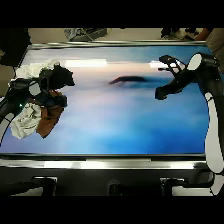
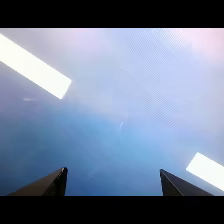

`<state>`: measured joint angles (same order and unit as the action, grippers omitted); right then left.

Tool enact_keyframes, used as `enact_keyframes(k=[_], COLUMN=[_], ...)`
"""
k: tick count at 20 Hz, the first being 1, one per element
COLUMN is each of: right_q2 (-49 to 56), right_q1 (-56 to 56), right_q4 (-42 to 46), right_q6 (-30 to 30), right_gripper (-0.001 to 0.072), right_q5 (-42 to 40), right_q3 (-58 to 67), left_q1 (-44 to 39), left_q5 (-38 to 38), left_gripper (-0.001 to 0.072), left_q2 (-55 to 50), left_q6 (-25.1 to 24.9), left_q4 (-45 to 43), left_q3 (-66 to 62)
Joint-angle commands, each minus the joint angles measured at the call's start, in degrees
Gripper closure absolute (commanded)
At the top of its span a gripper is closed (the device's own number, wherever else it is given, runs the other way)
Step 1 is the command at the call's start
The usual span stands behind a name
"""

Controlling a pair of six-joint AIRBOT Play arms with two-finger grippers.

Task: Fold the shirts.

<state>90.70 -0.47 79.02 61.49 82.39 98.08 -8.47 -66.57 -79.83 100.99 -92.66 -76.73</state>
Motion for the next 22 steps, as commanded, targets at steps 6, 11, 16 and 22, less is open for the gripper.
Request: enact_keyframes(k=[6,11,16,22], right_q2=[0.0,0.1,0.1,0.1], right_q1=[0.0,0.0,0.0,0.0], right_q4=[-0.4,-0.4,-0.4,-0.4], right_q6=[0.0,-2.4,-2.4,-2.4], right_gripper=[0.0041,0.0041,0.0042,0.0042], right_q5=[-10.9,-4.5,-3.2,-3.2], right_q3=[0.0,-0.1,-0.2,-0.2], left_q1=[14.4,27.1,29.1,23.3], left_q5=[-1.0,-19.0,-21.0,-7.1], left_gripper=[-0.001,-0.001,-0.001,-0.001], left_q2=[-6.1,-8.0,-7.8,-8.3], left_q6=[4.5,3.7,-0.8,-3.7], left_q4=[4.2,7.5,8.9,17.9], left_q3=[-24.5,-22.4,-10.8,-2.1])
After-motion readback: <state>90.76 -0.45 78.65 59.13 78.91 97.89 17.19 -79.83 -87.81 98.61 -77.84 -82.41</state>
